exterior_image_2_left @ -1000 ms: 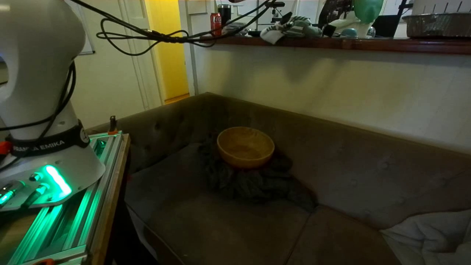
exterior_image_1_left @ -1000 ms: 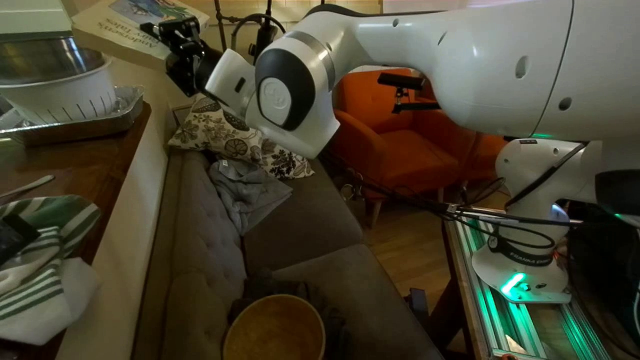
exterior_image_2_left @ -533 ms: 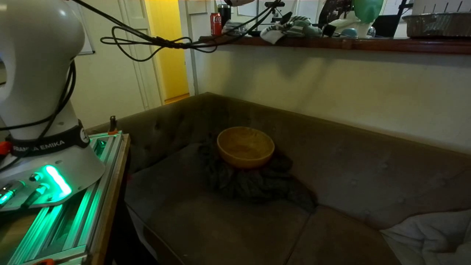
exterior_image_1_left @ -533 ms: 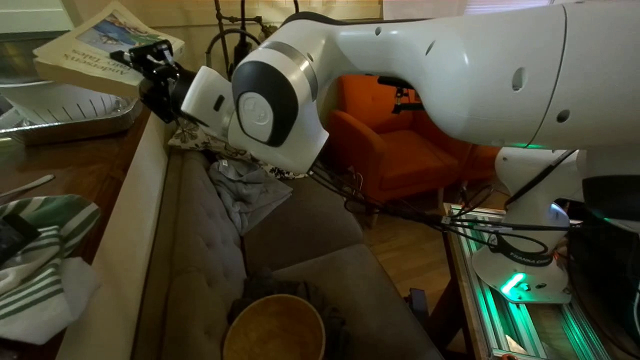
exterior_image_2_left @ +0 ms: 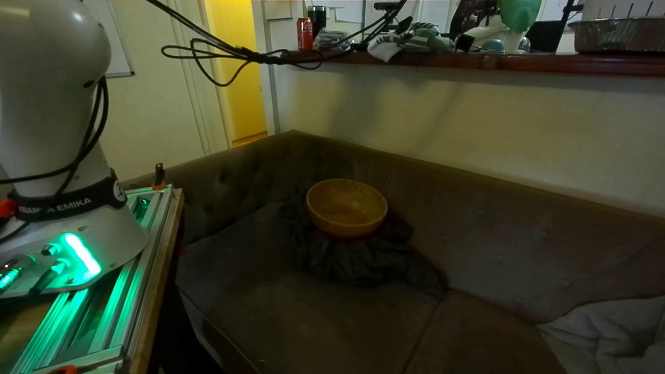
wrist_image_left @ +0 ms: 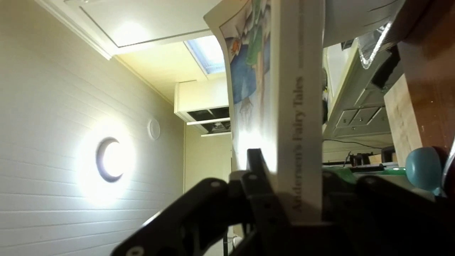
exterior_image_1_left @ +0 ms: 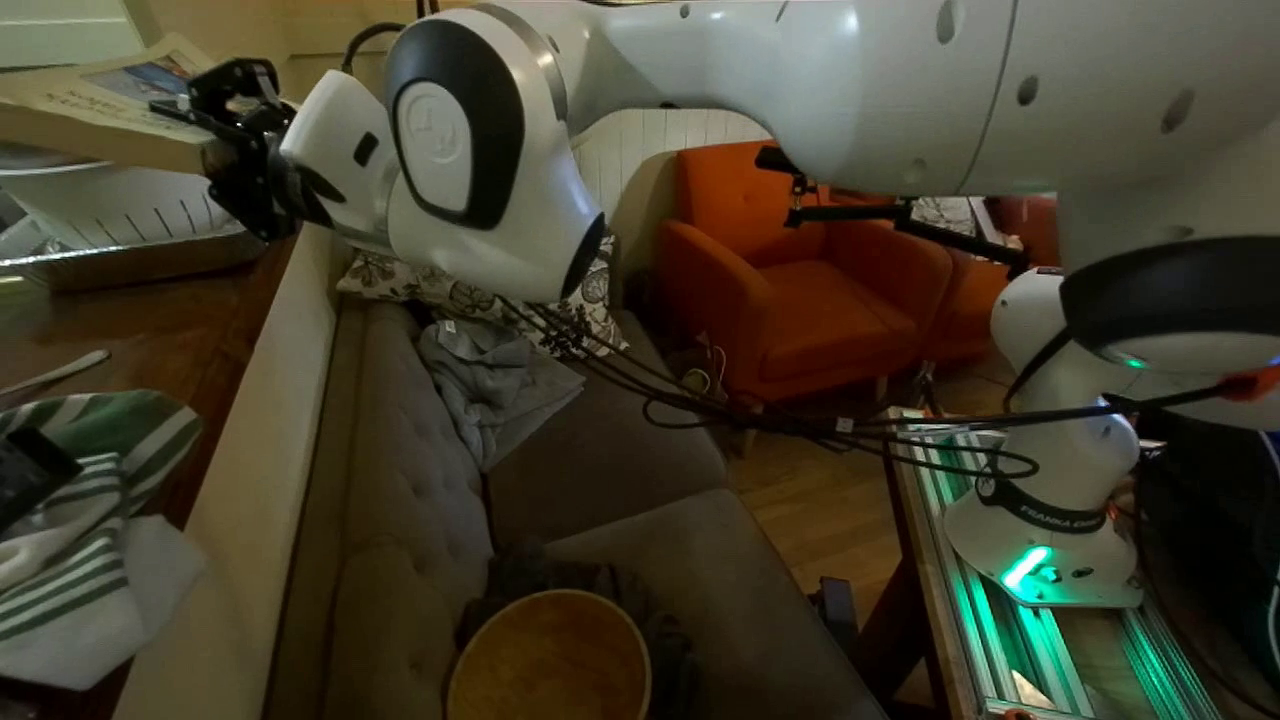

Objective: Put the brown bowl on the blanket, then remove the book from the bowl

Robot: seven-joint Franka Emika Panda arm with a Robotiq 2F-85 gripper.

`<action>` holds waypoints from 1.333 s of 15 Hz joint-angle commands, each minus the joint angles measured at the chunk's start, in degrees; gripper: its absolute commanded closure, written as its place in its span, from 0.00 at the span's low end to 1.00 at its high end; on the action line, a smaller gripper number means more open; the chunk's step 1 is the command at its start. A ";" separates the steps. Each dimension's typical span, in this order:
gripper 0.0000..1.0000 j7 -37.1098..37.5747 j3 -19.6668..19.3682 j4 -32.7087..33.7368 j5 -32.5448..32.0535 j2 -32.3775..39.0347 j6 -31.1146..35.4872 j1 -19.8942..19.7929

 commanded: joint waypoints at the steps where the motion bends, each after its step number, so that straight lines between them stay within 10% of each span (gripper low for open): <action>1: 0.94 -1.91 12.64 9.58 0.00 -5.46 7.03 -13.86; 8: 0.94 -7.05 37.91 30.34 -0.01 -3.45 23.84 -43.71; 17: 0.94 -27.17 54.11 35.94 -0.03 -0.33 28.43 -48.40; 18: 0.76 -23.77 52.24 32.59 -0.03 -1.24 28.72 -47.17; 20: 0.76 -25.06 53.35 33.24 -0.03 -0.86 28.61 -47.15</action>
